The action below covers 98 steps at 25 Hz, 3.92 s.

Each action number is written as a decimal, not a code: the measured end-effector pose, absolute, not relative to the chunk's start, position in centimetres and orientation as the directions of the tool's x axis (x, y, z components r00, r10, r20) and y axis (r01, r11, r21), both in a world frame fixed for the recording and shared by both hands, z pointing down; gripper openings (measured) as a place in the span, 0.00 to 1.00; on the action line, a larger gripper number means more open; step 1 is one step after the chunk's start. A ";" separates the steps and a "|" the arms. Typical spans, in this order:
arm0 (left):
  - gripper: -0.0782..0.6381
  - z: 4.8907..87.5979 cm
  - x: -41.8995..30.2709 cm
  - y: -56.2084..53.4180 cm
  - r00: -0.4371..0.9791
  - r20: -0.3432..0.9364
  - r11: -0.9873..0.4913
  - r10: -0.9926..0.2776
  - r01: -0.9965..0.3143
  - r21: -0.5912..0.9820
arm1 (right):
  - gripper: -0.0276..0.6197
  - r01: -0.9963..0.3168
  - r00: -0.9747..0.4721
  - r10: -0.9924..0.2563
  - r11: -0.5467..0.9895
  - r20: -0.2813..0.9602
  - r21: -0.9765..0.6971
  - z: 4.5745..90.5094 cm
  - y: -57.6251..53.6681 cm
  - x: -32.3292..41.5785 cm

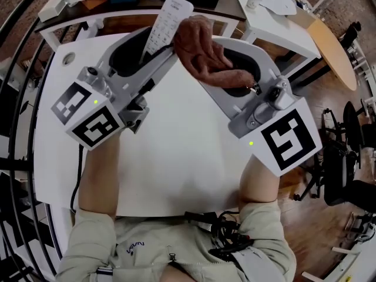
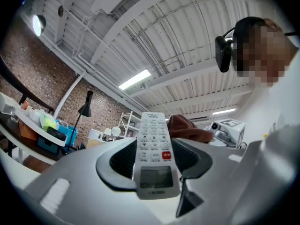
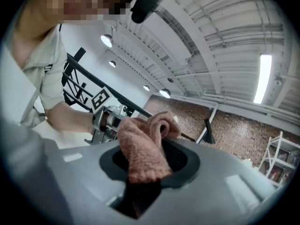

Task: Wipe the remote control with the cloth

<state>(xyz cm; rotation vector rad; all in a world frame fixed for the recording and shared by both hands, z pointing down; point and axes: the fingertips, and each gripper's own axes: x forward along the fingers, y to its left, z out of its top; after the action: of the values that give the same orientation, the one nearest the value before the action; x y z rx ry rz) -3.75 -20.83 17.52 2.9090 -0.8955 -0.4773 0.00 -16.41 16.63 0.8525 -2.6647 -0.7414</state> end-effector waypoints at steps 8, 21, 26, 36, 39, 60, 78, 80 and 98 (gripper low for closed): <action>0.45 16.5 -2.4 -19.1 0.828 -0.338 -0.894 -0.447 -0.408 0.183 | 0.23 -0.709 -0.614 -0.753 0.392 -0.239 0.587 11.9 -18.2 4.1; 0.45 15.5 -2.5 -17.8 0.840 -0.418 -0.932 -0.346 -0.256 0.257 | 0.23 -0.657 -0.666 -0.711 0.417 -0.225 0.627 13.4 -17.9 1.7; 0.45 14.6 -2.9 -17.8 0.825 -0.465 -0.938 -0.322 -0.210 0.276 | 0.23 -0.597 -0.710 -0.686 0.466 -0.159 0.653 14.6 -17.7 0.3; 0.45 14.3 -4.6 -18.7 0.784 -0.510 -0.924 -0.354 -0.208 0.322 | 0.23 -0.391 -0.800 -0.596 0.607 0.071 0.692 18.7 -16.3 -2.0; 0.45 14.2 -5.2 -18.9 0.778 -0.519 -0.922 -0.356 -0.200 0.332 | 0.23 -0.325 -0.820 -0.556 0.647 0.136 0.690 19.6 -15.9 -2.7; 0.45 15.2 -0.4 -16.1 0.856 -0.503 -0.939 -0.120 0.066 0.337 | 0.23 -0.674 -0.659 -0.717 0.425 -0.230 0.604 12.8 -18.9 3.1; 0.45 14.3 -2.3 -16.5 0.812 -0.564 -0.935 -0.152 0.067 0.347 | 0.23 -0.526 -0.754 -0.656 0.568 -0.038 0.633 17.2 -18.2 -0.8; 0.45 14.3 -2.4 -16.6 0.811 -0.565 -0.933 -0.155 0.068 0.353 | 0.23 -0.519 -0.756 -0.654 0.574 -0.027 0.634 17.4 -18.3 -1.0; 0.45 14.6 -4.0 -18.9 0.793 -0.558 -0.914 -0.244 0.004 0.405 | 0.23 -0.405 -0.745 -0.657 0.584 0.116 0.703 19.1 -18.6 -1.7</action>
<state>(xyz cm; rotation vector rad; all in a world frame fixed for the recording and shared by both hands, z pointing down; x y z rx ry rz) -3.99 -18.89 14.59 2.5941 -0.1817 -0.8819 -1.72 -18.55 19.08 0.8593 -2.4521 -0.9553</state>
